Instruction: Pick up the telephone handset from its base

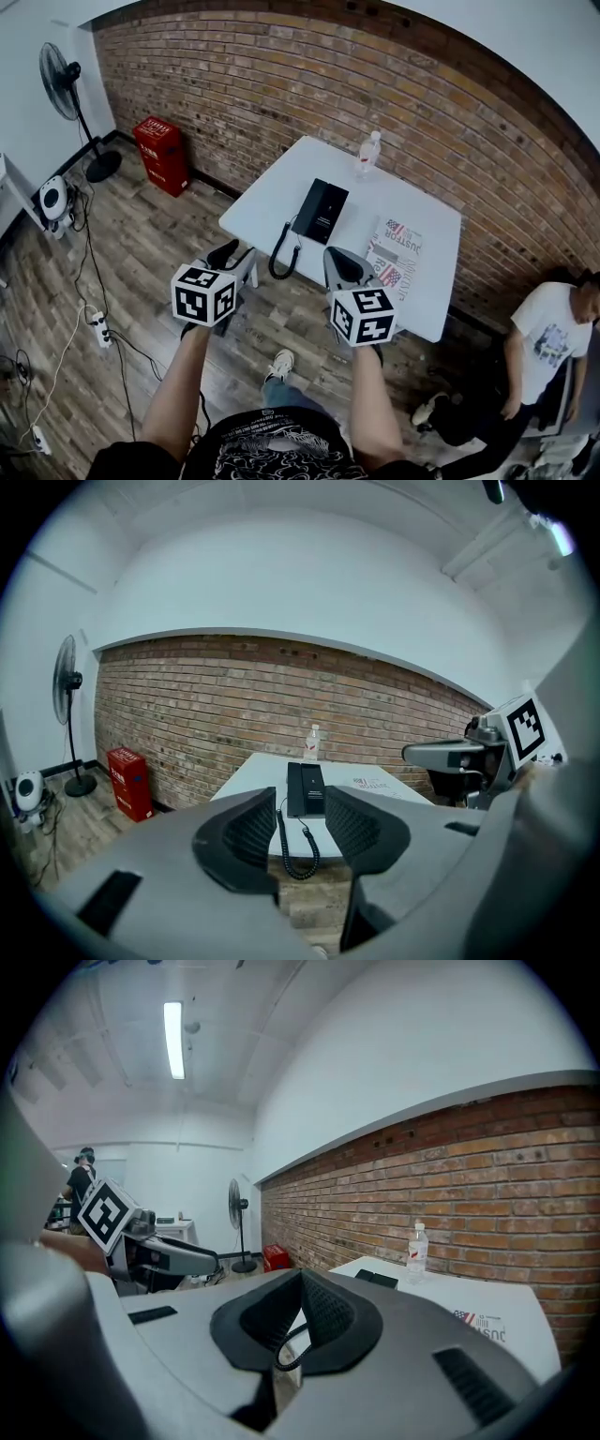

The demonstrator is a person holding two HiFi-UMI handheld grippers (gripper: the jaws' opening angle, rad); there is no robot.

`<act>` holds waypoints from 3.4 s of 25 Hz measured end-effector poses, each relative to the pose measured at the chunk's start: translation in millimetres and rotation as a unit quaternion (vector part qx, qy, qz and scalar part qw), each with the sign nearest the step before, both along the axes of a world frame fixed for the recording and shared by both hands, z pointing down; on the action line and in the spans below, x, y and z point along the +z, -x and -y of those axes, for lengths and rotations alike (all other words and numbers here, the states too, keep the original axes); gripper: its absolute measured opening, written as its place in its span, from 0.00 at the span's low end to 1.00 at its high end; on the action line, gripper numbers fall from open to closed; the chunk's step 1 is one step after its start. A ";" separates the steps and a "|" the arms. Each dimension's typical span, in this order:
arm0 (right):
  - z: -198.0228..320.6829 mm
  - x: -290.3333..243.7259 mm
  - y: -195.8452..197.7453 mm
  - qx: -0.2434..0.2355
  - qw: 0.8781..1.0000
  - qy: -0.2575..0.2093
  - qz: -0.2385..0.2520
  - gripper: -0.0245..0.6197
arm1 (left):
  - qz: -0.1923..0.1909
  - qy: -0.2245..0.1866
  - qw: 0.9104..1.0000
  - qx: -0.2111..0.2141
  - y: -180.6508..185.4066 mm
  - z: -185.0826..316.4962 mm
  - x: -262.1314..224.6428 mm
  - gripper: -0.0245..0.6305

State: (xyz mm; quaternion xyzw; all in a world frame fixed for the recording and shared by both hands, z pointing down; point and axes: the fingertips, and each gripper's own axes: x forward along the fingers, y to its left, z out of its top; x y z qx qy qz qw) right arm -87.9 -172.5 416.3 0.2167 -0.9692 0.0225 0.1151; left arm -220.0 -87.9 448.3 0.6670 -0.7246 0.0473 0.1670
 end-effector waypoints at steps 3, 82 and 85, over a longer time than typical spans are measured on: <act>29.0 1.1 8.7 0.010 1.000 0.003 0.003 0.04 | 0.002 0.004 1.000 0.013 9.3 32.7 1.7 0.26; 173.1 77.5 33.2 0.310 0.944 0.082 -0.074 0.04 | -0.400 0.194 0.804 0.393 38.2 311.8 162.7 0.16; 170.7 75.0 32.7 0.312 0.944 0.083 -0.066 0.04 | -0.403 0.191 0.806 0.390 38.3 311.9 157.7 0.15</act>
